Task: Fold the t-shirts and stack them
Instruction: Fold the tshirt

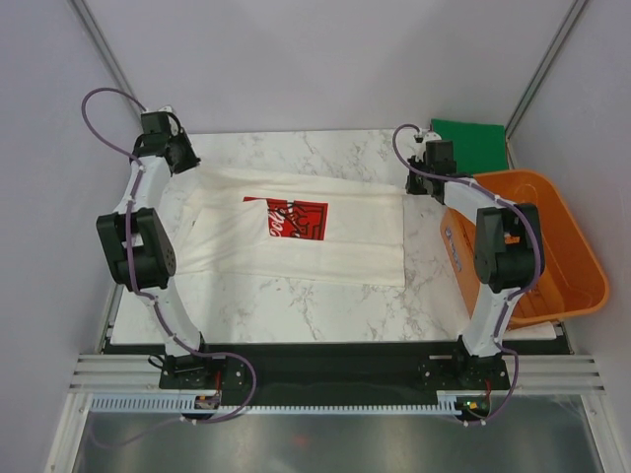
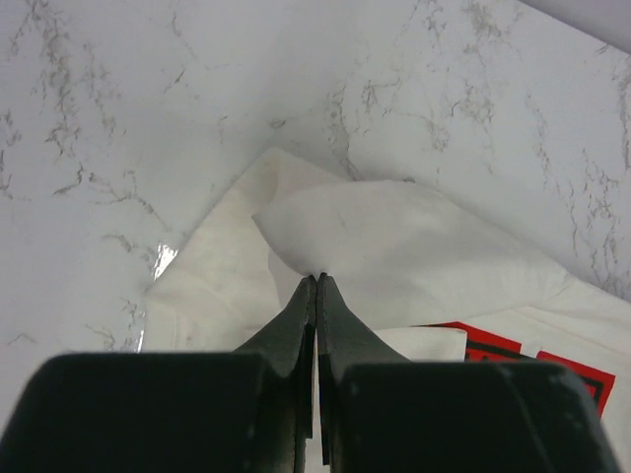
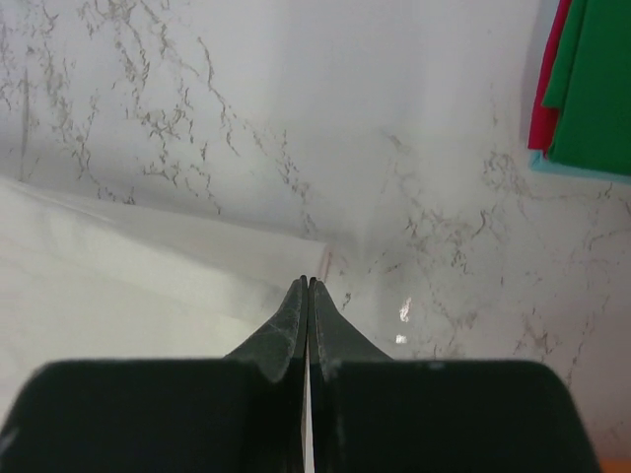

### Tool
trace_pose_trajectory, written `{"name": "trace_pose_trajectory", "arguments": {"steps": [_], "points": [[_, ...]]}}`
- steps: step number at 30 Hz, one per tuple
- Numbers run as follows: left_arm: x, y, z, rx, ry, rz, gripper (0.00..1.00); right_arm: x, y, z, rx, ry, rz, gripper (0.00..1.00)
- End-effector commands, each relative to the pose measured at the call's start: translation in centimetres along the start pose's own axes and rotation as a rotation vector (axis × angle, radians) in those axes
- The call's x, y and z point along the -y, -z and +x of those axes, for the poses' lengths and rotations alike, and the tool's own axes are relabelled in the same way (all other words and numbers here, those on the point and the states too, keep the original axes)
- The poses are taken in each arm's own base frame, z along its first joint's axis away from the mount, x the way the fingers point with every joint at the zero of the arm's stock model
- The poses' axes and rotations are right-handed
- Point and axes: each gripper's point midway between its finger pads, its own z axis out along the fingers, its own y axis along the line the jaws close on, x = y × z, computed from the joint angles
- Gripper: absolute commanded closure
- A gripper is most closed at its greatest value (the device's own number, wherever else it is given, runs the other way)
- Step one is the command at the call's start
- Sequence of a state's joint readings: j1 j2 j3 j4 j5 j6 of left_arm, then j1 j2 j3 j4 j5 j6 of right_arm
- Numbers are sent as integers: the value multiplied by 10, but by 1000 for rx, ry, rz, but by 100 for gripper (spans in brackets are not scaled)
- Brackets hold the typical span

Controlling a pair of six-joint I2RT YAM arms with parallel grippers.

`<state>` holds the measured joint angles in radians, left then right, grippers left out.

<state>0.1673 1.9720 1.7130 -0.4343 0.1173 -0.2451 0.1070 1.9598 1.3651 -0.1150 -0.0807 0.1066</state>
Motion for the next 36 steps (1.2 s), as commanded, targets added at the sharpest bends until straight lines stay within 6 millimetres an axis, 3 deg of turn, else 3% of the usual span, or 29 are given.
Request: {"name": "trace_pose_trajectory", "arguments": {"steps": [1, 4, 9, 17, 27, 36], "points": [[-6, 31, -16, 89, -12, -39, 98, -13, 16, -11, 81, -16, -6, 100], [-19, 38, 0, 69, 16, -89, 98, -17, 24, 3, 68, -25, 4, 100], [-30, 60, 8, 85, 56, -123, 98, -24, 37, 32, 37, -27, 14, 100], [-39, 61, 39, 30, 96, -142, 98, -11, 49, 53, 35, -26, 86, 100], [-57, 52, 68, -35, 172, -179, 98, -16, 51, 75, -8, -42, 57, 100], [-54, 64, 54, 10, 209, -158, 98, -18, 61, 71, 14, -46, 52, 100]]}}
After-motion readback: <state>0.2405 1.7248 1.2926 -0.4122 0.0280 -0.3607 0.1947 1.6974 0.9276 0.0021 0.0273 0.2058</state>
